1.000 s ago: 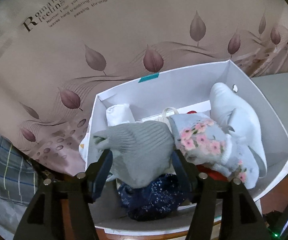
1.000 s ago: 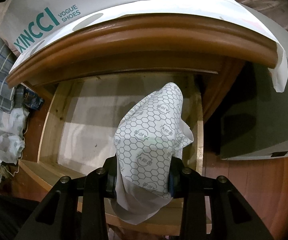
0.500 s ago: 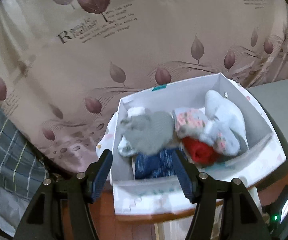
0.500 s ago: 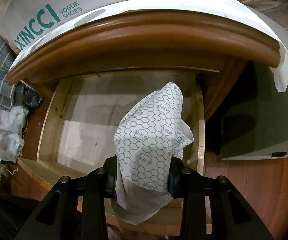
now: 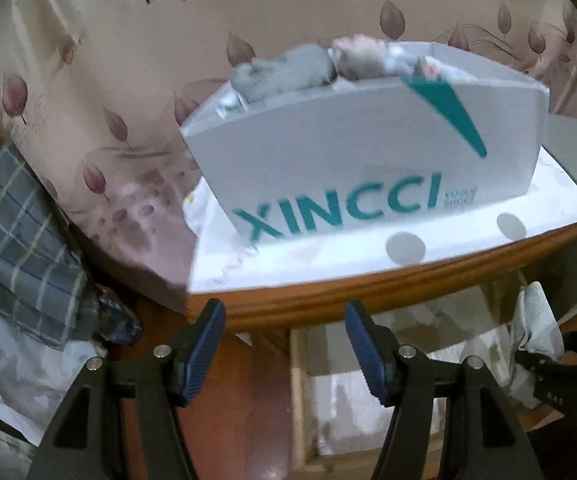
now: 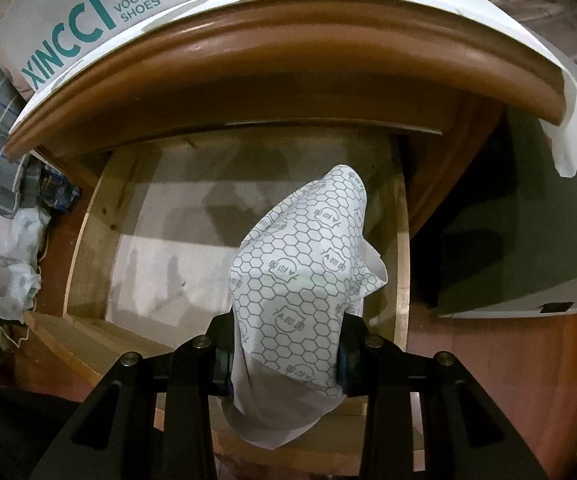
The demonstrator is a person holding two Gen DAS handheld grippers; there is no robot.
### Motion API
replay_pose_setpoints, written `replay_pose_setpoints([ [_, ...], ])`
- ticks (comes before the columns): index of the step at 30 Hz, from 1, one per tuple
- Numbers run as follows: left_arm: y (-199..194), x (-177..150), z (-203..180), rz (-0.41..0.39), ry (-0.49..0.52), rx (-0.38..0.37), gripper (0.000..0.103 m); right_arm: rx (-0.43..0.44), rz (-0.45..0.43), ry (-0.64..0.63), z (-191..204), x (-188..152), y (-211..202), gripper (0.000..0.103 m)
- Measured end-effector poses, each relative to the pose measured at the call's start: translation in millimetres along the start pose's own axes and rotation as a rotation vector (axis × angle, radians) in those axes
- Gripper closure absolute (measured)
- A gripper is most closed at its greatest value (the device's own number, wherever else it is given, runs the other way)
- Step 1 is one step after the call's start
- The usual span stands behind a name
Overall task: Take underwear out of drawer
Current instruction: 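Withdraw the left tool while the right tool carries the hexagon garment toward the box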
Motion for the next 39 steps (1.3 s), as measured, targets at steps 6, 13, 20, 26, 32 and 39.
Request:
replay_pose_setpoints([
  [6, 27.1, -5.5, -7.3, 0.028, -0.042, -0.053, 0.039, -0.017, -0.020, -0.010, 3.3, 3.0, 1.4, 0.070],
  [13, 32.3, -2.9, 7.1, 0.018, -0.052, 0.035, 0.039, 0.002, -0.044, -0.031, 10.0, 4.0, -3.7, 0.070],
  [20, 19.4, 5.9, 16.6, -0.012, -0.098, 0.007, 0.039, 0.027, -0.067, -0.077, 25.7, 2.0, -18.0, 0.070],
  [26, 16.1, 6.7, 26.9, -0.005, -0.136, -0.024, 0.039, -0.021, -0.073, -0.134, 41.3, -1.8, -31.8, 0.070],
  [32, 22.1, 4.5, 48.7, 0.019, -0.210, -0.044, 0.039, -0.024, -0.095, -0.171, 58.1, -0.6, -61.8, 0.070],
  [39, 21.1, 1.8, 61.6, 0.022, -0.232, 0.003, 0.039, 0.029, -0.141, -0.189, 77.0, 6.6, -113.9, 0.070],
])
Point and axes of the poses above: each gripper's, at about its wrist camera, not at the fingertips, and y roughly the way its jaws point, z to its left, x to its top, the point moved 10 cm from there along y, roughly the way its jaws point, and after that the axes turned 14 degrees about z, right-handed, at the moved point
